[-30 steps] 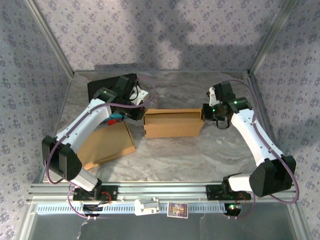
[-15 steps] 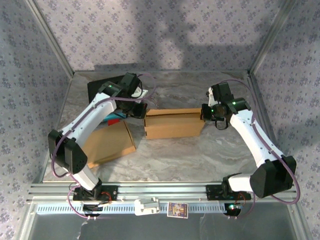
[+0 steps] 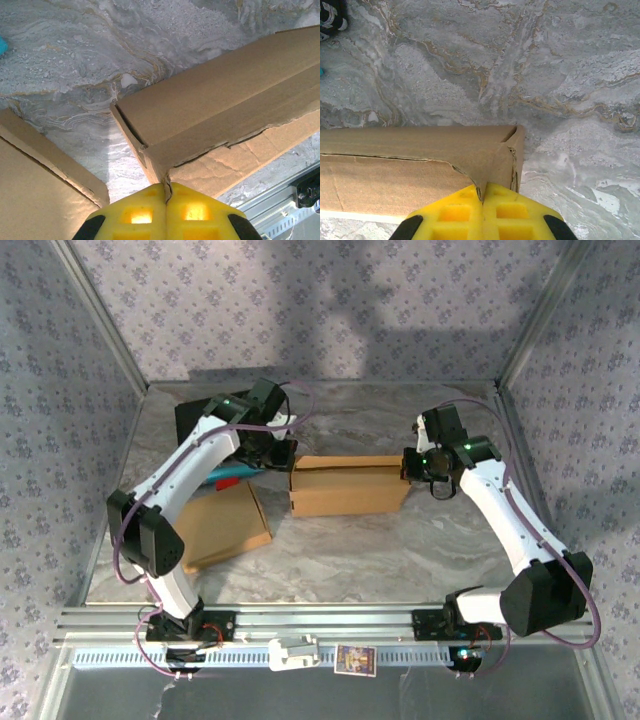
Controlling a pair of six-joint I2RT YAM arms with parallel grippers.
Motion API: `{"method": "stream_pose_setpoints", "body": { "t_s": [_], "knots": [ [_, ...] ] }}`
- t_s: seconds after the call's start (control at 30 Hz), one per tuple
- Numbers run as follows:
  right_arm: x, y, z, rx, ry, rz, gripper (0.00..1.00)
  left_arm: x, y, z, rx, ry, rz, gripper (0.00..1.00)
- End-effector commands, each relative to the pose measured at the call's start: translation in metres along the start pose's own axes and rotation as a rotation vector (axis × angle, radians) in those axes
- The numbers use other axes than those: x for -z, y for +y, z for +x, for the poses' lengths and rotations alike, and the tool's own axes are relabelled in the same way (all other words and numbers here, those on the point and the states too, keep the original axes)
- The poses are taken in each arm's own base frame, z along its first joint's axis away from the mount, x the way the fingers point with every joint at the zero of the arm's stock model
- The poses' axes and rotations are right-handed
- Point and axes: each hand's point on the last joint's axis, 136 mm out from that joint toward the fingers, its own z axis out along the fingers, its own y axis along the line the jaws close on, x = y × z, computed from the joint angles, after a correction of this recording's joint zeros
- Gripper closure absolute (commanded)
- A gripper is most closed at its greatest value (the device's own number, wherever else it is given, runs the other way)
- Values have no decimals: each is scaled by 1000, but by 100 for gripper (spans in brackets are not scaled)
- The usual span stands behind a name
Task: Fold the paper box
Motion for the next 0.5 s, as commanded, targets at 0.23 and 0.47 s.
{"method": "stream_pose_setpoints", "body": {
  "t_s": [0.23, 0.47],
  "knots": [
    [-4, 13, 11, 3, 38, -45, 100, -2, -34, -1, 5, 28, 118, 100],
    [-5, 13, 11, 1, 38, -41, 100, -4, -38, 1, 12, 42, 135, 100]
  ]
}}
